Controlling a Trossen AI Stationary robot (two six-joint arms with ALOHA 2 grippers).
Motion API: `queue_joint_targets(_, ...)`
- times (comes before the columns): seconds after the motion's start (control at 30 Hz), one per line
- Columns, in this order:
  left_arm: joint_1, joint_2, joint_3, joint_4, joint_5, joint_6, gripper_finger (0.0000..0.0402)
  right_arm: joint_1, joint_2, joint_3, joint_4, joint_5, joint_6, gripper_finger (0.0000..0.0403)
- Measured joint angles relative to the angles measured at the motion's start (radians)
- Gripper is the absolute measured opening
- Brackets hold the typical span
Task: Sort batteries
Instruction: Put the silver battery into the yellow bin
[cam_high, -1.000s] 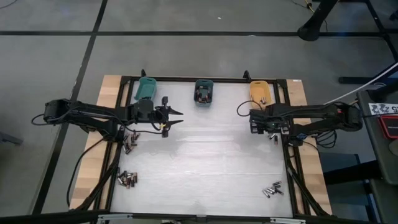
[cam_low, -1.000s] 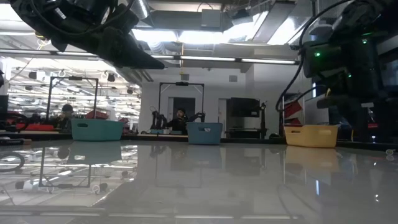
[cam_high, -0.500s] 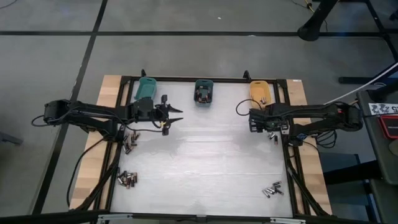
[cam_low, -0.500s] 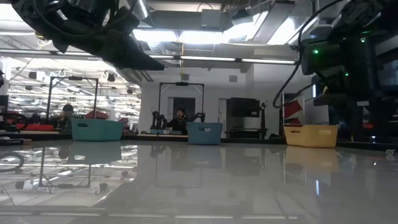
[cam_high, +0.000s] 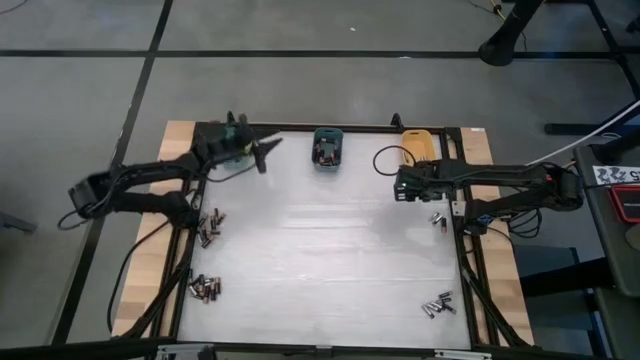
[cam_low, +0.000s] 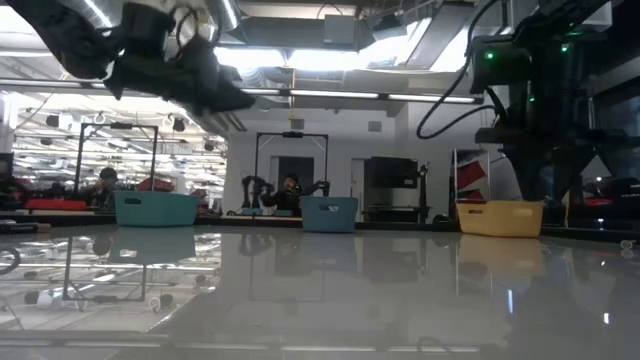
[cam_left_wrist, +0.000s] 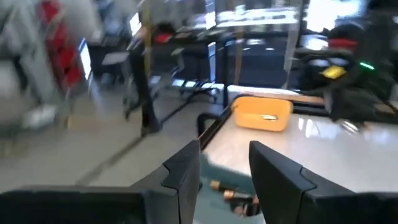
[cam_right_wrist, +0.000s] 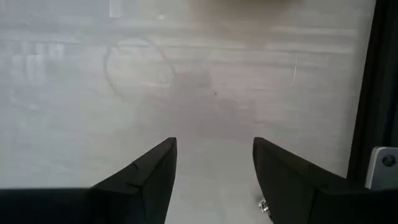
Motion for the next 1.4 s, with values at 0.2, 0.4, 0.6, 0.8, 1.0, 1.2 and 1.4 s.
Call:
queue_joint_targets(0.2, 0.112, -0.007, 0.0, -0.076, 0.139, -0.24, 0.0129, 0.0, 0.0, 0.0, -0.006, -0.012, 0.048, 0.0211)
queue_joint_targets(0.4, 0.144, -0.008, 0.0, -0.077, 0.207, -0.321, 0.0129, 0.002, 0.0, 0.0, -0.012, -0.1, 0.126, 0.0211)
queue_joint_targets(0.6, 0.183, -0.007, 0.0, -0.077, 0.237, -0.324, 0.0129, 0.002, 0.0, 0.0, -0.006, -0.171, 0.23, 0.0211)
queue_joint_targets(0.8, 0.218, -0.007, 0.0, -0.077, 0.27, -0.324, 0.0129, 0.002, 0.0, 0.0, -0.013, -0.211, 0.258, 0.0211)
queue_joint_targets(1.0, 0.234, -0.007, 0.0, -0.081, 0.27, -0.295, 0.0129, 0.002, 0.0, -0.008, -0.071, -0.228, 0.335, 0.0211)
queue_joint_targets(1.2, 0.233, -0.007, 0.0, -0.096, 0.356, -0.292, 0.0129, 0.003, 0.009, -0.08, -0.024, -0.209, 0.396, 0.0211)
queue_joint_targets(1.4, 0.232, -0.007, 0.001, -0.094, 0.374, -0.326, 0.0129, 0.002, 0.032, -0.153, -0.021, -0.162, 0.416, 0.0211)
